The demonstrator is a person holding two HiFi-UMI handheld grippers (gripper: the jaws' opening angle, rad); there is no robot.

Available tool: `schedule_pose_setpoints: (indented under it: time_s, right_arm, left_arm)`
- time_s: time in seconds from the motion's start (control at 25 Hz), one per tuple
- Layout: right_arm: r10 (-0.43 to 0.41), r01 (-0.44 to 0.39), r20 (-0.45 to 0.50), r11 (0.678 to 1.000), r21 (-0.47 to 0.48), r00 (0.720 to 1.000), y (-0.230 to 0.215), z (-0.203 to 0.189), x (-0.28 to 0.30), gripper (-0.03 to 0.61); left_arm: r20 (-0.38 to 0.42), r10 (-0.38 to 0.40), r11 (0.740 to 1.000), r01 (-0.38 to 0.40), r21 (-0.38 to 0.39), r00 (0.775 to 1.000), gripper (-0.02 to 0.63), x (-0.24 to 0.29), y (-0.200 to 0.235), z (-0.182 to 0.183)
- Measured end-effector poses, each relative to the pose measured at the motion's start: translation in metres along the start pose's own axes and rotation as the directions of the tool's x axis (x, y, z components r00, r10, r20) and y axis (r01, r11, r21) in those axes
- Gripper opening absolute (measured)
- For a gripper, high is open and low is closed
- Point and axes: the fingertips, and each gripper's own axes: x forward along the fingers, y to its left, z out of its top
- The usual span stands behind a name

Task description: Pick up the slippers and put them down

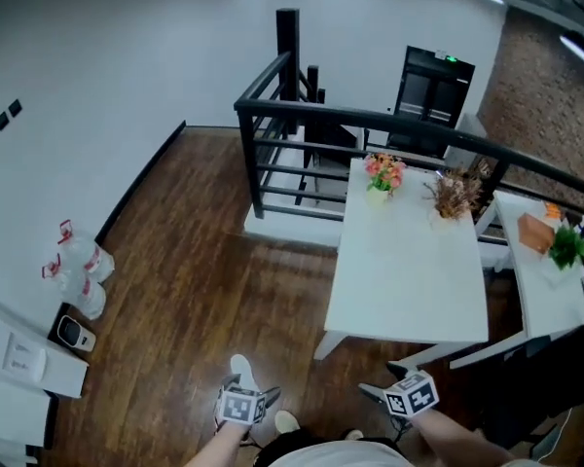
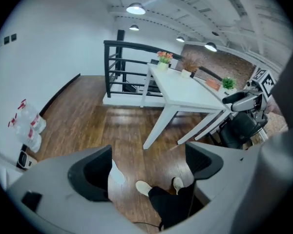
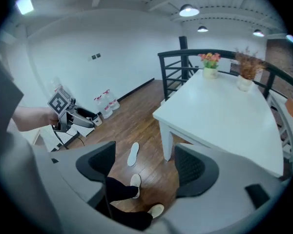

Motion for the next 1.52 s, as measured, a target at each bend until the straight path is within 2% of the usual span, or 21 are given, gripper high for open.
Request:
schedule_pose_setpoints:
  time_s: [0.16,0.28,0.44,0.68,0.84,0.96,1.2,1.52]
  right_arm:
    - [-0.048,0.042,0.103,0.998,0.053,0.993,-0.039,-0.027,-0.095,0.385]
    - [-0.1,0.081,0.165,0.99,0.118,0.981,-0.073,-0.059,-0.159,0.385]
    - [-0.15,0.111,0.222,0.978,0.177,0.964,-0.115,-0.093,-0.218,0.385]
    - [-0.204,0.135,0.291,0.961,0.241,0.935,-0.169,-0.129,-0.275,0.385]
    - [-0.207,0.136,0.328,0.965,0.225,0.922,-0.154,-0.127,-0.314,0.385]
    - [-0.211,0.147,0.351,0.969,0.2,0.912,-0.16,-0.124,-0.322,0.385]
    - [-0.184,0.127,0.356,0.976,0.178,0.916,-0.157,-0.135,-0.337,0.385]
    - [-0.187,0.131,0.367,0.976,0.171,0.911,-0.147,-0.144,-0.353,0.385]
  left_arm:
    - [0.078,-0.034,0.996,0.028,0.08,0.996,0.465,-0.026,-0.086,0.041]
    - [0.128,-0.068,0.992,0.054,0.112,0.989,0.465,-0.041,-0.149,0.063]
    - [0.163,-0.097,0.986,0.072,0.15,0.982,0.466,-0.044,-0.214,0.088]
    - [0.168,-0.111,0.99,0.093,0.109,0.98,0.465,-0.041,-0.278,0.094]
    - [0.202,-0.098,0.991,0.076,0.113,0.975,0.465,-0.073,-0.305,0.088]
    - [0.223,-0.107,0.989,0.081,0.121,0.969,0.465,-0.075,-0.319,0.093]
    - [0.244,-0.108,0.99,0.081,0.118,0.964,0.465,-0.082,-0.343,0.087]
    - [0.235,-0.096,0.99,0.067,0.126,0.967,0.465,-0.088,-0.349,0.073]
